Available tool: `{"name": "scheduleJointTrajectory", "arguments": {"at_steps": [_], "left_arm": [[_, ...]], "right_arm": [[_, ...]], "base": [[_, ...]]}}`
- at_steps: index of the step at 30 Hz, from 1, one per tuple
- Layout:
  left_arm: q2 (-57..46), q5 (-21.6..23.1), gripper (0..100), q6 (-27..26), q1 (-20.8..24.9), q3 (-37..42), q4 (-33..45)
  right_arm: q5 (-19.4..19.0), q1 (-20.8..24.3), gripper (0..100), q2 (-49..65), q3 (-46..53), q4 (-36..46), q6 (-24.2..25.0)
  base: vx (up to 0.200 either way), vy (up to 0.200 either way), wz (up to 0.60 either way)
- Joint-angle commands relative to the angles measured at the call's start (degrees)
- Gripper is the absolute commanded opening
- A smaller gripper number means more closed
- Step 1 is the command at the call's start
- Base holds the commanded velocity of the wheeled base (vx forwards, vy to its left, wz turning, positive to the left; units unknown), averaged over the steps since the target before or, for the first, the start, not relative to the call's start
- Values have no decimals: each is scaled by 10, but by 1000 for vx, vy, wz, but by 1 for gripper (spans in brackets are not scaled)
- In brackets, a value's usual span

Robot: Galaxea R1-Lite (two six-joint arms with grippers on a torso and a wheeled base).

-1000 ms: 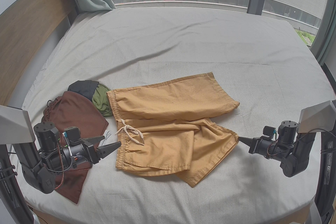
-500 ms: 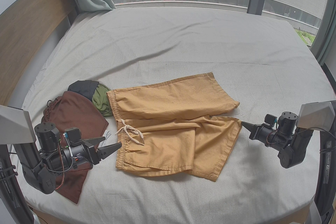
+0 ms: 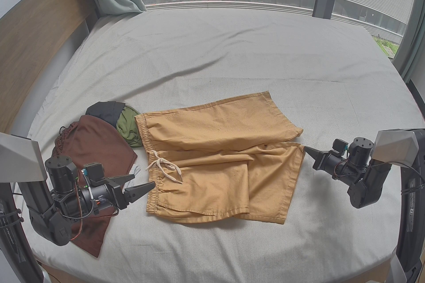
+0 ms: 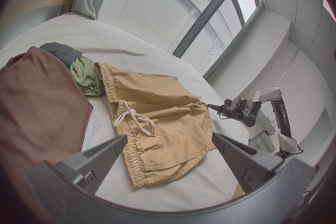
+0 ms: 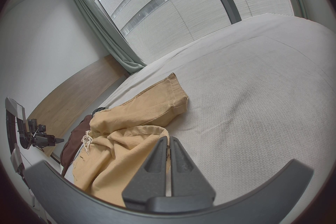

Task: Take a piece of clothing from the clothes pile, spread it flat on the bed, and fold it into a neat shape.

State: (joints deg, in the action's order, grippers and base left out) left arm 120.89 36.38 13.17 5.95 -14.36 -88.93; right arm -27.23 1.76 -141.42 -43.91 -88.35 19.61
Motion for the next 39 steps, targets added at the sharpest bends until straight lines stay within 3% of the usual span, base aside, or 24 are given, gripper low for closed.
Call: {"name": "scheduleJointTrajectory", "arguments": {"at_steps": [1,10,11,19,26,32,39], "left_arm": [[1,0,100,0,0,0,0],[0,0,100,0,0,0,0],[0,0,100,0,0,0,0],[0,0,100,0,0,0,0],[0,0,100,0,0,0,0],[0,0,100,0,-1,0,-1],[1,0,100,0,-1,0,0]], "right_arm": [[5,4,0,-10,-8,-1,0],[5,10,0,-12,-14,-2,-2],[5,10,100,-12,-15,-2,-2],[-8,15,100,59,66,-1,-5],[-70,40,100,116,187,1,-47],[-83,57,100,101,241,1,-102],[-83,72,100,96,278,1,-110]], "base": [[0,0,0],[0,0,0],[0,0,0],[0,0,0],[0,0,0],[0,0,0],[0,0,0]]}}
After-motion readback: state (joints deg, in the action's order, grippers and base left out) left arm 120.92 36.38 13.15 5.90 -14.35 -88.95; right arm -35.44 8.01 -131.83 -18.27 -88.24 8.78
